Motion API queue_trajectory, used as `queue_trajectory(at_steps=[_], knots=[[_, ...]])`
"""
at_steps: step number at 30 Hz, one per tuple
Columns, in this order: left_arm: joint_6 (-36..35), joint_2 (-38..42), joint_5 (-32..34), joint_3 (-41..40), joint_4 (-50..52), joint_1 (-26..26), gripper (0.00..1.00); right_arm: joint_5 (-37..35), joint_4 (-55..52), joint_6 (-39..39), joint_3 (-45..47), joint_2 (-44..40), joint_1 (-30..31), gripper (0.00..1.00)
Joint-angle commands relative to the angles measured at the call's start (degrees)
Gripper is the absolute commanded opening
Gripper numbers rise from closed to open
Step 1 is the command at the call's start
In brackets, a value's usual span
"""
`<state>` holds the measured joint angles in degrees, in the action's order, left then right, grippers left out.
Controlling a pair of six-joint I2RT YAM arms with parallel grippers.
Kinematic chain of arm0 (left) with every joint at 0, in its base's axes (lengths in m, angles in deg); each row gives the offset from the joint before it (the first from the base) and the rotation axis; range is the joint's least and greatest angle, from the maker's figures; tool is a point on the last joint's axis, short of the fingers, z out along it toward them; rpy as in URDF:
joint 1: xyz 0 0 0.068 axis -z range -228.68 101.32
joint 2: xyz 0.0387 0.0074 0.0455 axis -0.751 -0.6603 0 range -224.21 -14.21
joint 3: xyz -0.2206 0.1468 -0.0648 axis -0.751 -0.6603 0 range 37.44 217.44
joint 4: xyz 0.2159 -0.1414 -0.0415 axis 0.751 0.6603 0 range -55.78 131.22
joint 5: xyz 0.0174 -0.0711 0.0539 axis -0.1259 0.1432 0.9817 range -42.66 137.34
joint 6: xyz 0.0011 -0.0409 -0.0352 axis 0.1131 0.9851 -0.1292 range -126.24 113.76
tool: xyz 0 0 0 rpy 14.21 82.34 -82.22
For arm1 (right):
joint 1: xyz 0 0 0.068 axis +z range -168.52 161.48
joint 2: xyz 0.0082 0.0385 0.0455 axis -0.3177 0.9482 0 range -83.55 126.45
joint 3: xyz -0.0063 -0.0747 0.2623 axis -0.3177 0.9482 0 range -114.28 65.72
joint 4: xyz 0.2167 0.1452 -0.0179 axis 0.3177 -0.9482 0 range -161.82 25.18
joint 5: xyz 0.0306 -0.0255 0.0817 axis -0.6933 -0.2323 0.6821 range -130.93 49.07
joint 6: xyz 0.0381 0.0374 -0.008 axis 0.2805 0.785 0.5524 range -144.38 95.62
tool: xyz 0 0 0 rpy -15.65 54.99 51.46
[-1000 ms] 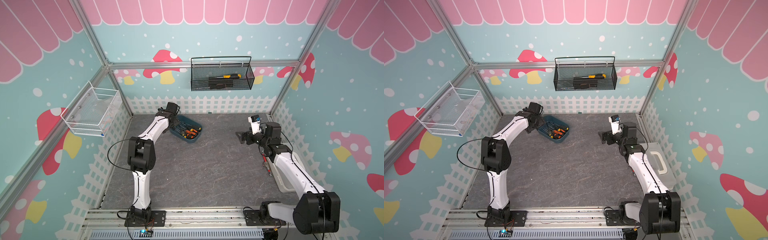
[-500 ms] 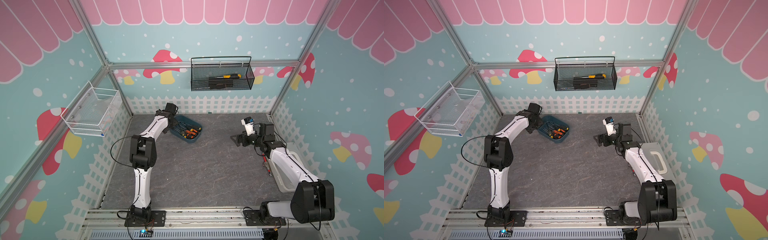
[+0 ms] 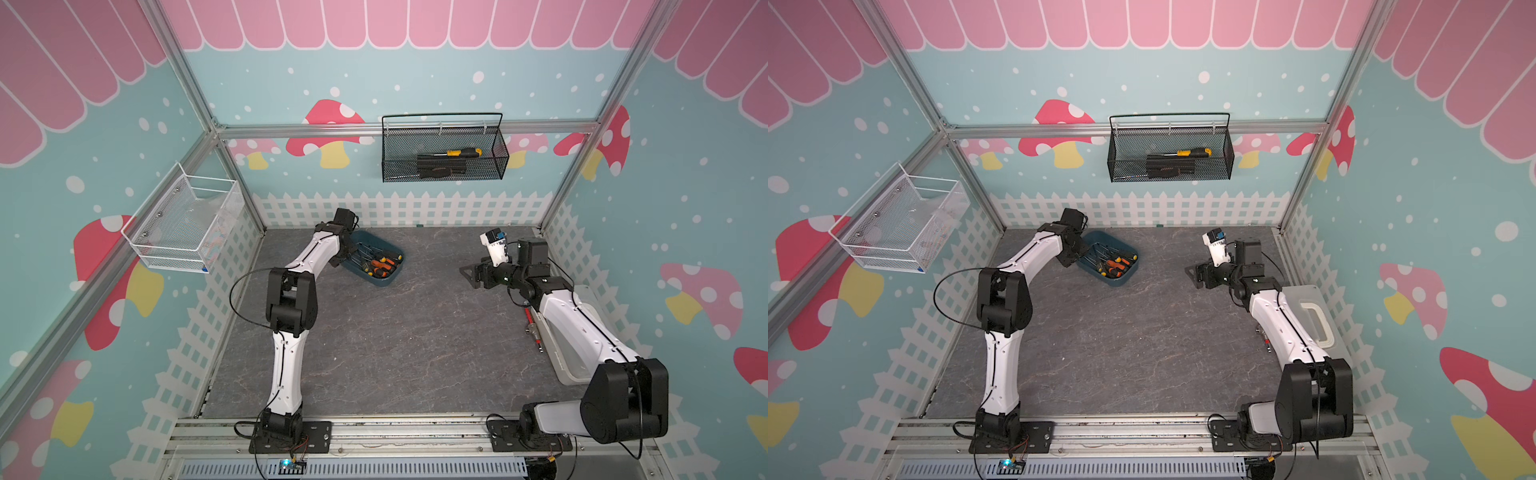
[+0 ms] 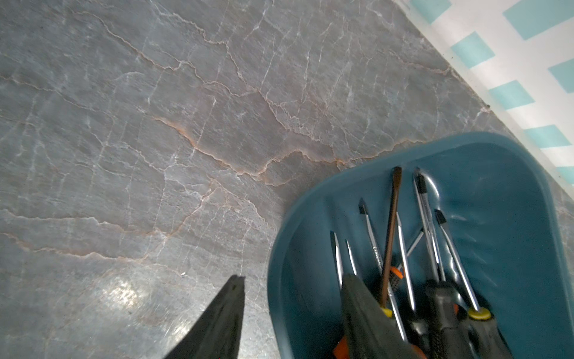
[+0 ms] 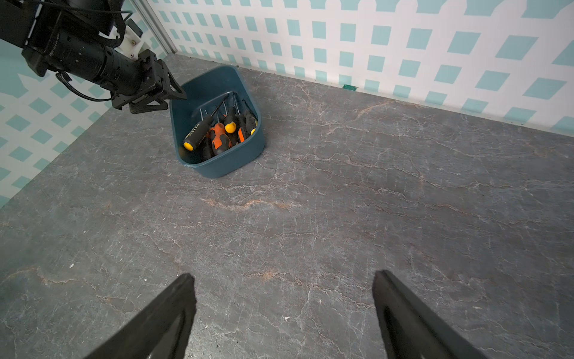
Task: Take out the screwdriver from the storage box
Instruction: Pick up the storage box at the center of the board.
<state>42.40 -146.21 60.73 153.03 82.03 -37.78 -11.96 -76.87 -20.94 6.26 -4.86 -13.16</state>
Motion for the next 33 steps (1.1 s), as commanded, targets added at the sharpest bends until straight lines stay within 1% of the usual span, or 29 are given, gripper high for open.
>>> queue_trajectory(at_steps=[1, 6, 11, 13, 18, 20, 25, 30, 33], knots=[[-0.56, -2.28, -0.11, 1.91, 0.73, -0.62, 0.49, 0.74, -1.32, -0.23, -1.55, 0.32, 0.51, 0.90], [-1.16, -3.43, -0.73, 3.14, 0.88, -0.79, 0.46, 0.38, -2.18, -0.45, -1.41, -0.25, 0.52, 0.89], [-1.78, -3.96, -1.05, 3.50, 0.92, -0.91, 0.37, 0.30, -2.43, -0.36, -1.27, -0.86, 0.49, 0.87], [-2.16, -4.13, -1.08, 3.50, 0.92, -0.96, 0.31, 0.30, -2.51, -0.36, -1.20, -0.96, 0.52, 0.87], [-3.64, -4.14, -1.07, 3.40, 0.90, -1.13, 0.11, -0.38, -3.05, -0.80, -0.67, -1.48, 0.48, 0.85], [-4.45, -3.90, -0.91, 3.20, 0.91, -1.05, 0.07, -0.76, -3.16, -0.96, -0.35, -1.83, 0.52, 0.85], [-7.25, -2.55, -0.25, 2.43, 0.89, -0.58, 0.00, -1.31, -3.27, -0.85, 0.40, -2.66, 0.50, 0.84], [-11.05, 1.53, 2.85, -0.85, 0.48, 1.16, 0.00, -0.69, -3.80, 0.21, 0.65, -3.84, 0.52, 0.83], [-13.01, 6.22, 4.63, -5.39, -1.79, 2.99, 0.00, 0.34, -2.92, 1.92, 1.72, -4.67, 0.64, 0.84]])
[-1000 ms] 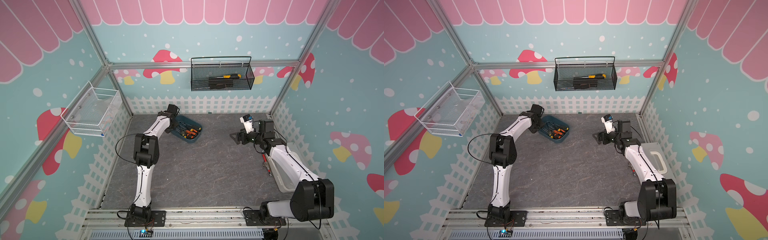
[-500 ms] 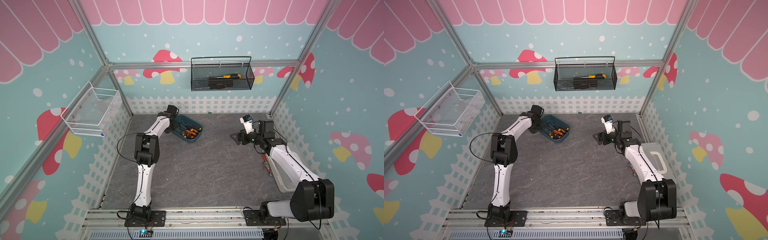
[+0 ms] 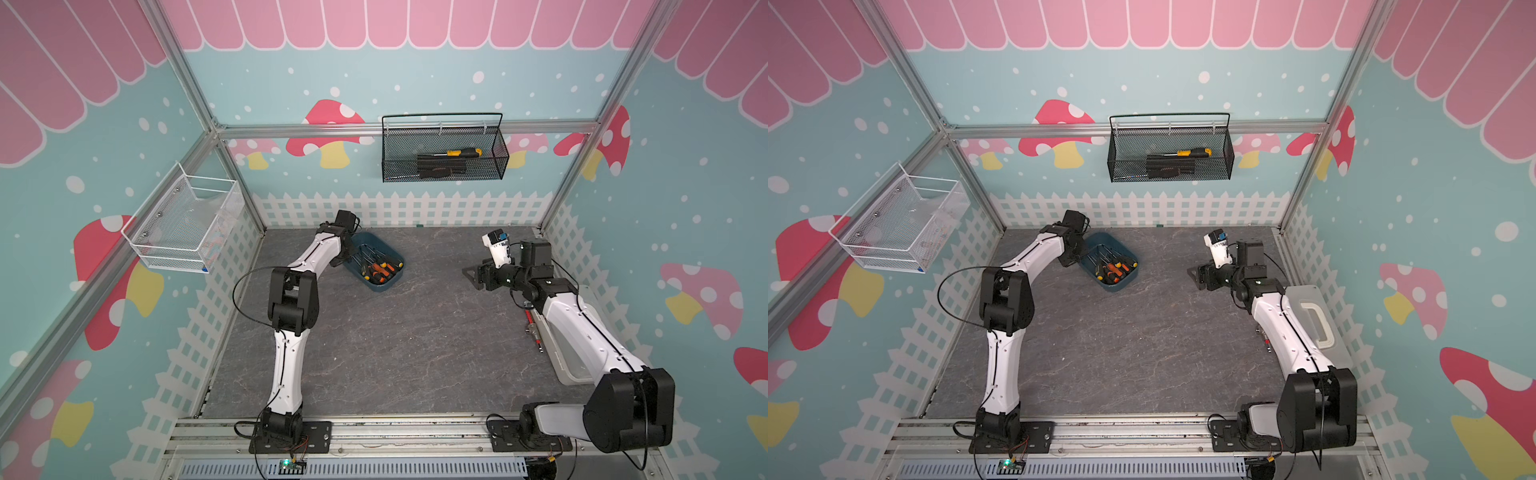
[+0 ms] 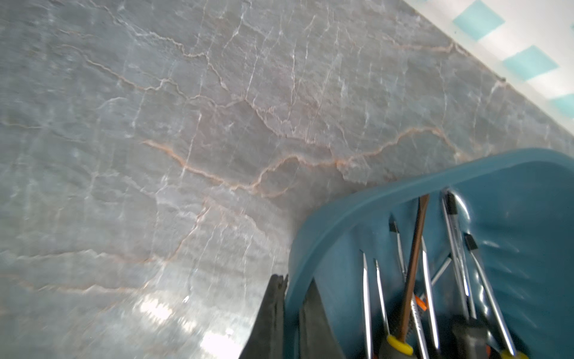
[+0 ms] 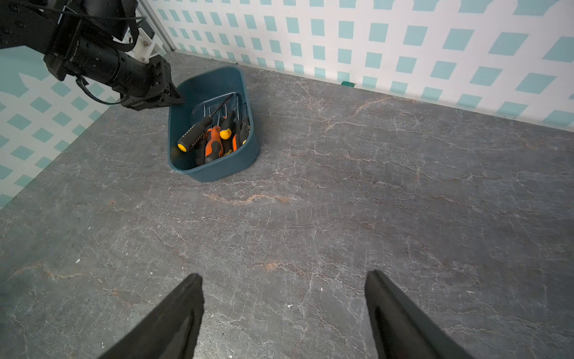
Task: Take out the screwdriver from the storage box
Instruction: Pick up the storage box at the center of the board.
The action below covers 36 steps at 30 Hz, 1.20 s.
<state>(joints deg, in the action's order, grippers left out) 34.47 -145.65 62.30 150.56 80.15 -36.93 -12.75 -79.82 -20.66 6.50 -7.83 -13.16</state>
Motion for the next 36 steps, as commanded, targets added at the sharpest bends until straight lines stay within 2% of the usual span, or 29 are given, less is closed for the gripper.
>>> queue_trajectory(at_steps=[1, 7, 16, 21, 30, 36], knots=[[-5.49, 7.46, 5.02, -4.85, -1.11, 2.86, 0.00, 0.26, 0.01, 2.32, 1.97, -2.01, 1.23, 0.84], [-5.38, 17.24, 6.06, -15.62, -6.62, 6.62, 0.00, -6.05, -4.90, 4.53, 0.99, -2.32, 7.48, 0.88], [-3.62, 29.97, 8.09, -32.93, -15.95, 13.04, 0.00, -10.56, -4.43, 13.72, 4.70, -4.51, 18.16, 0.84], [-6.07, 35.14, 9.20, -41.36, -24.22, 16.85, 0.00, -13.78, -5.21, 15.99, 4.99, -4.97, 24.92, 0.83], [-9.33, 43.90, 15.25, -51.36, -33.80, 24.78, 0.00, -19.45, -4.45, 20.18, 5.43, -0.50, 35.15, 0.77], [-8.06, 46.47, 19.25, -55.72, -36.90, 29.34, 0.00, -21.47, -2.22, 22.02, 5.42, 3.74, 36.72, 0.69]])
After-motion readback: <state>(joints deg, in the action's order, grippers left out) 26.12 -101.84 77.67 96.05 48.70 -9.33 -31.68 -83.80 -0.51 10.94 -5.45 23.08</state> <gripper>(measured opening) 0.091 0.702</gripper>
